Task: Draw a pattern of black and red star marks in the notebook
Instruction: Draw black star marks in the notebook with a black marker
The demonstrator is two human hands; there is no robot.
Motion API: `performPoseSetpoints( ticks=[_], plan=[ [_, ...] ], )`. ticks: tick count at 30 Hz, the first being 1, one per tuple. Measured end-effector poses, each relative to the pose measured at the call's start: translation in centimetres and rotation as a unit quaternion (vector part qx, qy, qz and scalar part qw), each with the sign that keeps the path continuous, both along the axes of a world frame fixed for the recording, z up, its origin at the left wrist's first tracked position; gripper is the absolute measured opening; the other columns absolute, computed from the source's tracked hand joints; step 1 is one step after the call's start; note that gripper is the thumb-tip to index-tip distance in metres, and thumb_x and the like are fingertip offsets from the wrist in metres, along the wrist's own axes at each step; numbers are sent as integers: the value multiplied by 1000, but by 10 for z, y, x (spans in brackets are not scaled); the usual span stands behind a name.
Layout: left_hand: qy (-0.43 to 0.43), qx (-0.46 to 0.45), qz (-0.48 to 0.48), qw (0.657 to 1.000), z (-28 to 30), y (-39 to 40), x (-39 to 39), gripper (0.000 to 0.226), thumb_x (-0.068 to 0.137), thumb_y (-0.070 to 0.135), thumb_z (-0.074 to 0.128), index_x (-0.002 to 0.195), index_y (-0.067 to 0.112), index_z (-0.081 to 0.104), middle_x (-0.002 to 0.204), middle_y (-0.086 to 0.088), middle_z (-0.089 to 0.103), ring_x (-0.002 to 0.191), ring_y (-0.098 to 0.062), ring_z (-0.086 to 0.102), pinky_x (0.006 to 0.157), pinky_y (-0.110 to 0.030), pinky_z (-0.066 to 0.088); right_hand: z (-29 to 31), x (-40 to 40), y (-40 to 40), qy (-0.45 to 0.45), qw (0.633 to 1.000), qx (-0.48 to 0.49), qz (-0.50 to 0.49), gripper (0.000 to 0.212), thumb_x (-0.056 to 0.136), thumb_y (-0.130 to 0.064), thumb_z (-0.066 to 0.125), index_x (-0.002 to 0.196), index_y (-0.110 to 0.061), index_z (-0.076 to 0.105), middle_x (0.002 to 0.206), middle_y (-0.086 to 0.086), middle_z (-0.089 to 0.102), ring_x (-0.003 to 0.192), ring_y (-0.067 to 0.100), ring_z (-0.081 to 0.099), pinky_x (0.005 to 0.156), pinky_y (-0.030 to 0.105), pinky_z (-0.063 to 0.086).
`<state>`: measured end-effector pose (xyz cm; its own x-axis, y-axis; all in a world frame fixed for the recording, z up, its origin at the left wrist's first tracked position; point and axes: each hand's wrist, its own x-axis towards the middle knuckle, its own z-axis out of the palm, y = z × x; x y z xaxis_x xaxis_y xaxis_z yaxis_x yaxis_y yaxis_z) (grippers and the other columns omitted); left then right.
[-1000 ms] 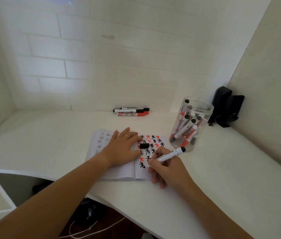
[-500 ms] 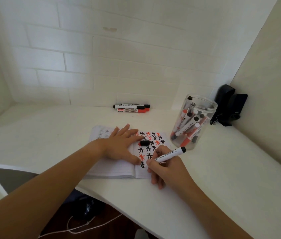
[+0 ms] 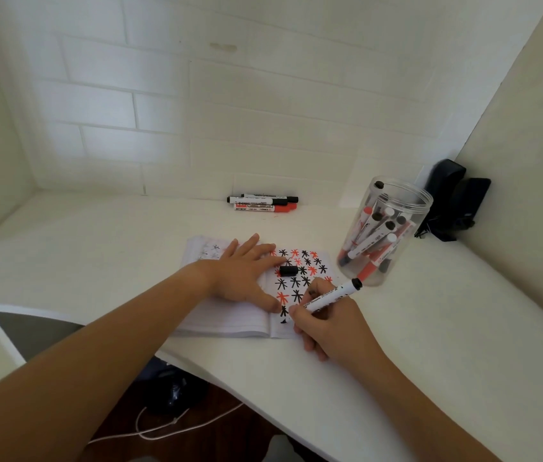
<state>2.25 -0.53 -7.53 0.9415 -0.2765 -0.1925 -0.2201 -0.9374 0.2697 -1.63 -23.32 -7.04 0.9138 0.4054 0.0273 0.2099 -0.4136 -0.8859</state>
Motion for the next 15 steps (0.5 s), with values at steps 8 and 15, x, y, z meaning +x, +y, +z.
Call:
performPoseSetpoints(
  ticks=[8, 15],
  plan=[
    [0, -2, 2, 1000, 0, 0, -1, 113, 64, 83, 51, 158, 41, 5, 167, 12, -11, 149, -15, -27, 120, -46, -19, 2, 0, -1, 1, 1000, 10, -21, 22, 95, -14, 67, 89, 0, 52, 63, 21, 68, 39, 21, 52, 38, 25, 42],
    [-4, -8, 2, 1000, -1, 1, 0, 124, 50, 92, 40, 158, 42, 6, 167, 13, -10, 150, -14, -27, 120, -47, -18, 0, 2, 1, -3, 1000, -17, -17, 19, 94, -14, 67, 90, -4, 52, 68, 17, 71, 44, 20, 56, 38, 23, 41]
  ],
)
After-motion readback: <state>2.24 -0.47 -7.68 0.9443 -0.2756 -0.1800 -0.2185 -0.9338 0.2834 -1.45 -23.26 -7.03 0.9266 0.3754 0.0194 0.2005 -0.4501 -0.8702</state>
